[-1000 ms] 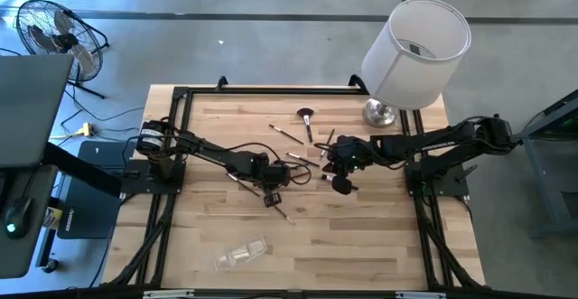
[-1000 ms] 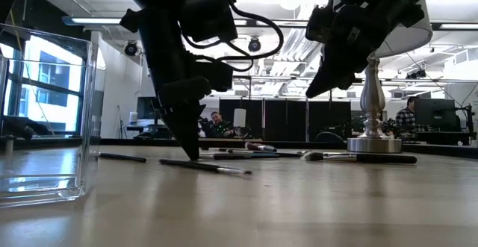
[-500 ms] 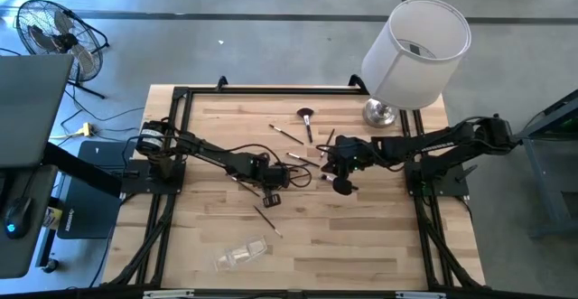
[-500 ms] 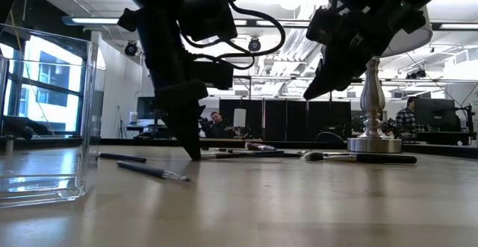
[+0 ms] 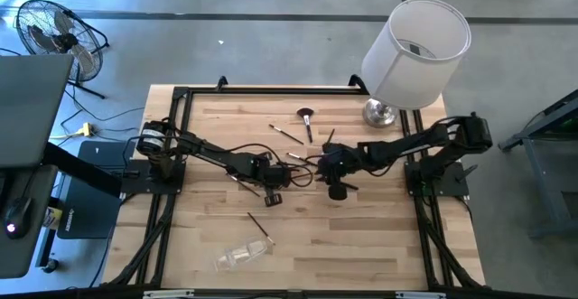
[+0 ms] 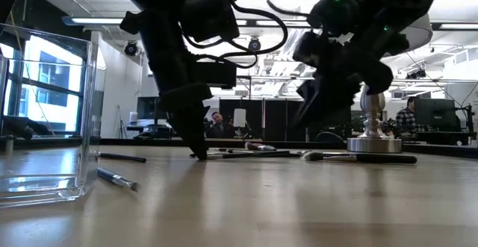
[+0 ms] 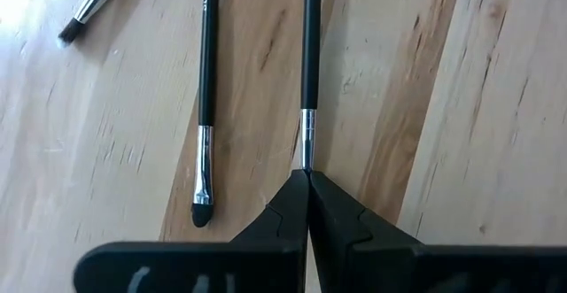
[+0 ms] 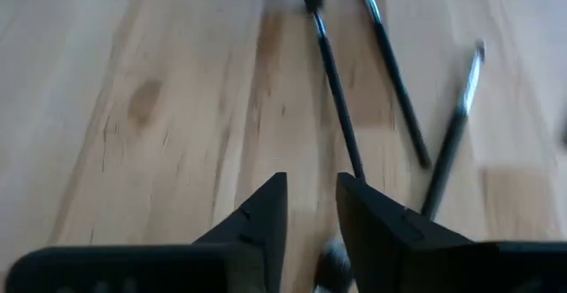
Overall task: Pick & Place Makeup Supplies
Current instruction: Put the silver makeup brush into the transparent organizer
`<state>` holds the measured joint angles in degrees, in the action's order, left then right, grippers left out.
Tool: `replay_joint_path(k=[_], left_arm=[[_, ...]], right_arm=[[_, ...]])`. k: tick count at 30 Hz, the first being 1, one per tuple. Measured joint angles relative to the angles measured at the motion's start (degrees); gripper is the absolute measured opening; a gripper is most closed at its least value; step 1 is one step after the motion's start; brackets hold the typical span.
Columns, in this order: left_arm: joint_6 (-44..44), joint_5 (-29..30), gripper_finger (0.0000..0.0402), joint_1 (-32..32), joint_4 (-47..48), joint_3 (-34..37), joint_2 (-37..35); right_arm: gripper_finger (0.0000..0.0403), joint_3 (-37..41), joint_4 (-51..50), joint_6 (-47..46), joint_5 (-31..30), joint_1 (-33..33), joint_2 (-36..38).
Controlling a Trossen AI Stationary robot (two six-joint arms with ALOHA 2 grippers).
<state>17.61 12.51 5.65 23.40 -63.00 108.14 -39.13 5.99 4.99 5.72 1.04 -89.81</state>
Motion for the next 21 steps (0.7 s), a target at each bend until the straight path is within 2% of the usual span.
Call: replay_joint_path(k=[7,13,21], left_arm=[[-1.28,-0.41,0.0,-0.02,-0.59,-0.02,0.0],[-1.46,-0.63,0.0,-0.03,-1.14,-0.02,0.0],[-2.36,-0.81,0.0,-0.07,-1.42,-0.07,0.02]], right_arm=[[0.0118,-4.09,-0.4,8.82,2.23,1.37,-4.7],[0.0119,-6.65,-1.42,9.07,4.8,3.3,-9.98],[0.0117,-9.3,-4.28,10.11,4.06,3.21,-13.63]])
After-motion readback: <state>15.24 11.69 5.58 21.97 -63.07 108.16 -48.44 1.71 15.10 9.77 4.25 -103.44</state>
